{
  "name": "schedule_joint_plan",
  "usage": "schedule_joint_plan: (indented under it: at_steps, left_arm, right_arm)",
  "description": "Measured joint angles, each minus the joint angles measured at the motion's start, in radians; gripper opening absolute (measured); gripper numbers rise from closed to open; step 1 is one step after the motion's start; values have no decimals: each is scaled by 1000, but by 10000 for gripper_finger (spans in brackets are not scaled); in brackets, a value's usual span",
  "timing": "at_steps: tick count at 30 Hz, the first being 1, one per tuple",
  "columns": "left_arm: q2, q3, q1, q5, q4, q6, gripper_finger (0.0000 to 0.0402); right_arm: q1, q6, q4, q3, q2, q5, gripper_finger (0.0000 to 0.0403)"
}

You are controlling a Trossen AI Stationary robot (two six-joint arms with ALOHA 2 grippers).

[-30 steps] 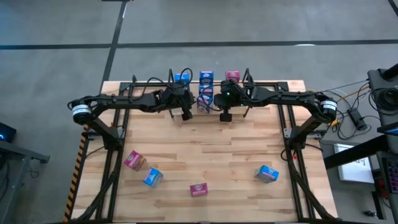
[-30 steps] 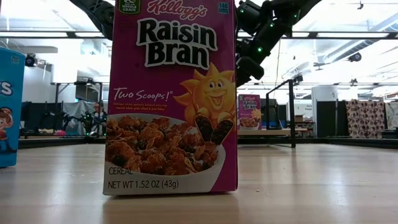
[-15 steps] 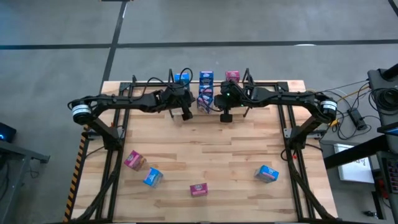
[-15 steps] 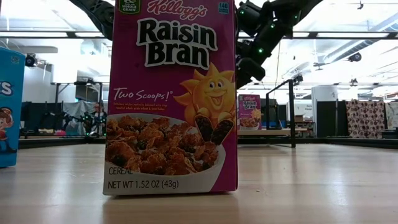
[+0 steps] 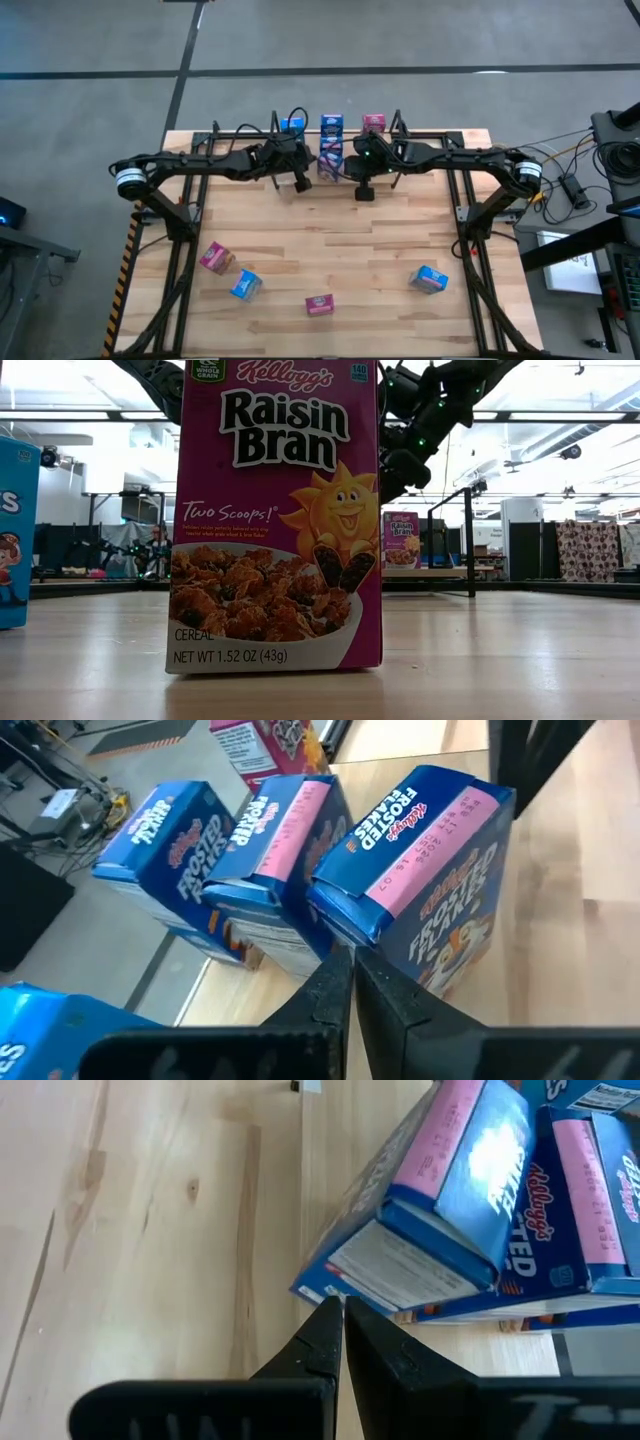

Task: Stack cereal on shelf
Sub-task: Put the dark blue cereal box on the shelf aligned with the other dark blue cereal box Adjust the dark blue cereal box on the shelf

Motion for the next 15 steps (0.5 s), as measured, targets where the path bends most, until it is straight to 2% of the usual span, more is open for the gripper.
schedule_joint_plan:
  at_steps: [5,15]
  left_arm:
    - [0,0,-4,57,-2,-36,0]
    - [0,0,-18,63,-42,-71,0]
  right_arm:
    - [0,2,5,0,0,0,9]
    - [0,6,5,0,0,2,9]
